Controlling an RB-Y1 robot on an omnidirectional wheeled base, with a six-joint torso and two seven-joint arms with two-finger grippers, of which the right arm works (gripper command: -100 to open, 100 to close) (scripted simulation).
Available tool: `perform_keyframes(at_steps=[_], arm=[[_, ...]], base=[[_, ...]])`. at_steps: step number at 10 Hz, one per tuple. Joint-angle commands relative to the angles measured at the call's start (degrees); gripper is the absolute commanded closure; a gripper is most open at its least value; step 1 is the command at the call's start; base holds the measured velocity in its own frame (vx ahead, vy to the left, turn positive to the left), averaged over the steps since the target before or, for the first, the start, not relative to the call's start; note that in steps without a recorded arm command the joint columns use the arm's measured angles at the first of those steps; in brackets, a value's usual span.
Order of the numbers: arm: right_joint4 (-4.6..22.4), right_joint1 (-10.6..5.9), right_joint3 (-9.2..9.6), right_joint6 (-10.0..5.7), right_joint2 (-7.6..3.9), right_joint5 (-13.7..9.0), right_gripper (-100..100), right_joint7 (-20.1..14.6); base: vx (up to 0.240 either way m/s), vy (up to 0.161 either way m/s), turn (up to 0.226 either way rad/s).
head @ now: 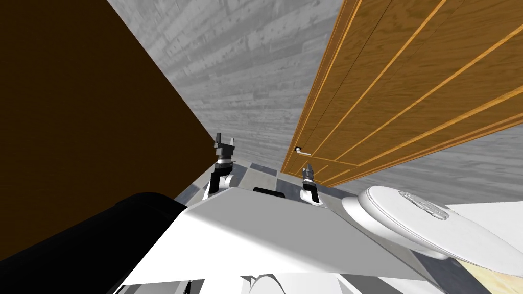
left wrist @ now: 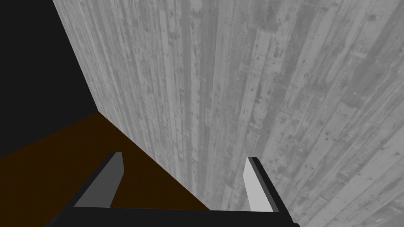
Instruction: Pull the door open
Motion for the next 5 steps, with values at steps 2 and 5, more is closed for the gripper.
perform_keyframes(at_steps=[2, 5], arm=[[3.45, -1.41, -0.38, -0.75, -0.23, -0.18, -100, -0.27], [6.45, -2.62, -0.75, -1.28, -0.41, -0.35, -100, -0.48]], base=[[0.069, -0.039, 0.094], [0.064, -0.042, 0.08]])
